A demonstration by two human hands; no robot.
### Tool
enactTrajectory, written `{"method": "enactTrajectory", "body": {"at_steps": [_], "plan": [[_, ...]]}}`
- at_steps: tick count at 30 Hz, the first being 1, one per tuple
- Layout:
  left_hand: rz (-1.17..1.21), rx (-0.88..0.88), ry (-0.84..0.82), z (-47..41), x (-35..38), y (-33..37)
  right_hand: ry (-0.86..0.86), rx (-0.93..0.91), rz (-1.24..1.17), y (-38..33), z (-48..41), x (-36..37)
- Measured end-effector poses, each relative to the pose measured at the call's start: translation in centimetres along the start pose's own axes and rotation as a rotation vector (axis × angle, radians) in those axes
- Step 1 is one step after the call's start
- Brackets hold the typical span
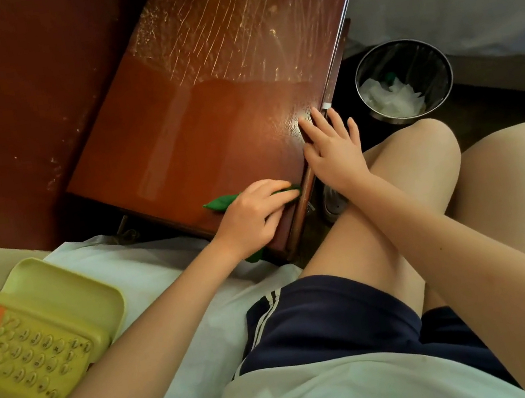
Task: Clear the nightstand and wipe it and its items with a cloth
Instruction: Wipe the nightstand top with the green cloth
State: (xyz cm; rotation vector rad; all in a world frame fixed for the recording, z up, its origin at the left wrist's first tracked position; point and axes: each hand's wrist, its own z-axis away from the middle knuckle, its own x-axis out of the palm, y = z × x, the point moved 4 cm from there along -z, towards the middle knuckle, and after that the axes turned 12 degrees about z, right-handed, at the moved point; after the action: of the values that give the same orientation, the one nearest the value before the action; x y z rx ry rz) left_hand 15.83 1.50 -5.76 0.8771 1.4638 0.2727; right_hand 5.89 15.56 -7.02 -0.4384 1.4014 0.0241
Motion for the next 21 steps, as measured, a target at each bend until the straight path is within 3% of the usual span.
{"method": "enactTrajectory", "body": {"at_steps": [4,7,11,14,21], "plan": [[-0.061,-0.138,0.163,-0.2,-1.8,-2.2,-0.047,0.001,0.061,0.1,0.1,0.4],[-0.092,-0.357,0.347,-1.6,-2.5,-3.4,-0.056,0.009,0.063,-0.1,0.2,0.5],[-0.061,-0.530,0.523,-3.6,-1.7,-2.3,-0.067,0.039,-0.025,-0.3,0.0,0.4],[-0.058,-0.500,0.522,-4.5,-0.5,-0.6,-0.108,0.077,-0.179,0.2,-0.3,0.0],[-0.051,-0.255,0.372,-2.9,3.2,3.2,-0.122,0.025,-0.164,0.1,-0.2,-0.1]]}}
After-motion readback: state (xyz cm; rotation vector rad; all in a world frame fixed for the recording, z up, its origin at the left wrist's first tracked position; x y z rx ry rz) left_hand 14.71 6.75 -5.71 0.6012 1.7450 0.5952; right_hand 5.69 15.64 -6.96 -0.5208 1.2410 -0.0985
